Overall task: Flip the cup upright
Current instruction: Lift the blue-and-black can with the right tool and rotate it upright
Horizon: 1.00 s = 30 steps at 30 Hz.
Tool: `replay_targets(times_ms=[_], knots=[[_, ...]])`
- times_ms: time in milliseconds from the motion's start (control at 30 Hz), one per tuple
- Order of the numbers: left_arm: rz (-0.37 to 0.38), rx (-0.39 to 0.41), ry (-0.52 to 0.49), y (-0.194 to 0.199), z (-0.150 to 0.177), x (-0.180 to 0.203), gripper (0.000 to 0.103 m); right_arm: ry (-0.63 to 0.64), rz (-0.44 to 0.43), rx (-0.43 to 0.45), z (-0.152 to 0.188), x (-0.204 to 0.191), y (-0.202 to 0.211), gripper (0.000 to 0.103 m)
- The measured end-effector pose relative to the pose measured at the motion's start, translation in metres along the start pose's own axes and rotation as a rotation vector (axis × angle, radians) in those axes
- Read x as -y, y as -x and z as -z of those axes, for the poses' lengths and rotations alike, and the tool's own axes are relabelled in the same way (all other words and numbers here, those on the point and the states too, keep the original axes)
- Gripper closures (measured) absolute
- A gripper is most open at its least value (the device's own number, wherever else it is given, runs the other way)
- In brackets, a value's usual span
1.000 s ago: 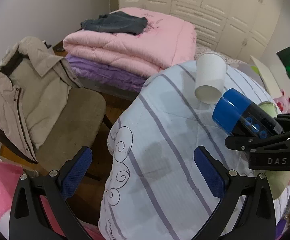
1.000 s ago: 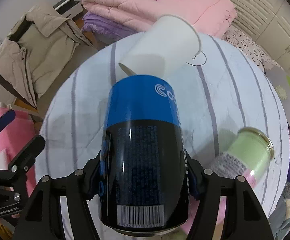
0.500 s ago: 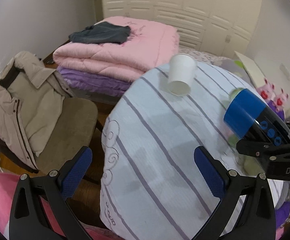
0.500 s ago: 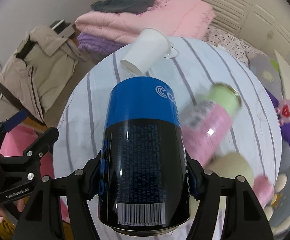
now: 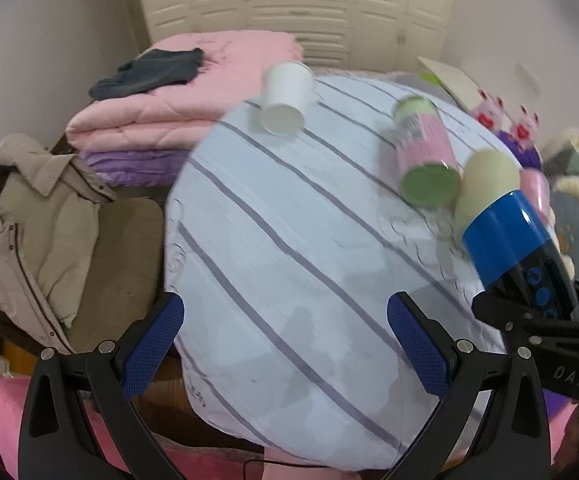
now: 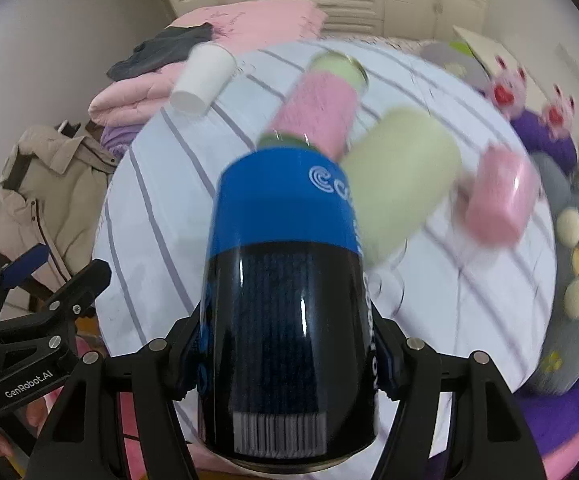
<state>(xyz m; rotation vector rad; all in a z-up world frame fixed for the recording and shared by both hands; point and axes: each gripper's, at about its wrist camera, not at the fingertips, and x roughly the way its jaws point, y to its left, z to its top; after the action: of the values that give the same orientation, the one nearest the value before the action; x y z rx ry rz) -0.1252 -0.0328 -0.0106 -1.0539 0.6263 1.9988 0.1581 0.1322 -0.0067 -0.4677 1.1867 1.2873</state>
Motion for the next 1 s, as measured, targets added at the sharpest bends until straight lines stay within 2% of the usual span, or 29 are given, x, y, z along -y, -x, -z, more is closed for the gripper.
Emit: replay_targets(times_ms=[233,400,500,700,1000], knots=[[0.040,-0.045,-0.091,-0.013,0.019,0.015,0.000,-0.105,0.017,-0.003,0.037,0.009,-0.014,0.035],[0.042,-0.064,-0.144,-0.021,0.026,0.024,0.000,-0.143,0.019,-0.028,0.050,0.010,-0.032,0.035],[0.054,-0.067,-0.145,-0.021,0.026,0.024,0.000,-0.156,0.028,-0.025,0.052,0.009,-0.036,0.035],[0.057,-0.060,-0.148,-0.016,0.025,0.023,0.000,-0.163,0.037,-0.042,0.044,0.008,-0.034,0.026],[0.069,-0.032,-0.167,0.000,0.026,0.022,0.000,-0.156,0.031,-0.028,0.050,0.010,-0.025,0.026]])
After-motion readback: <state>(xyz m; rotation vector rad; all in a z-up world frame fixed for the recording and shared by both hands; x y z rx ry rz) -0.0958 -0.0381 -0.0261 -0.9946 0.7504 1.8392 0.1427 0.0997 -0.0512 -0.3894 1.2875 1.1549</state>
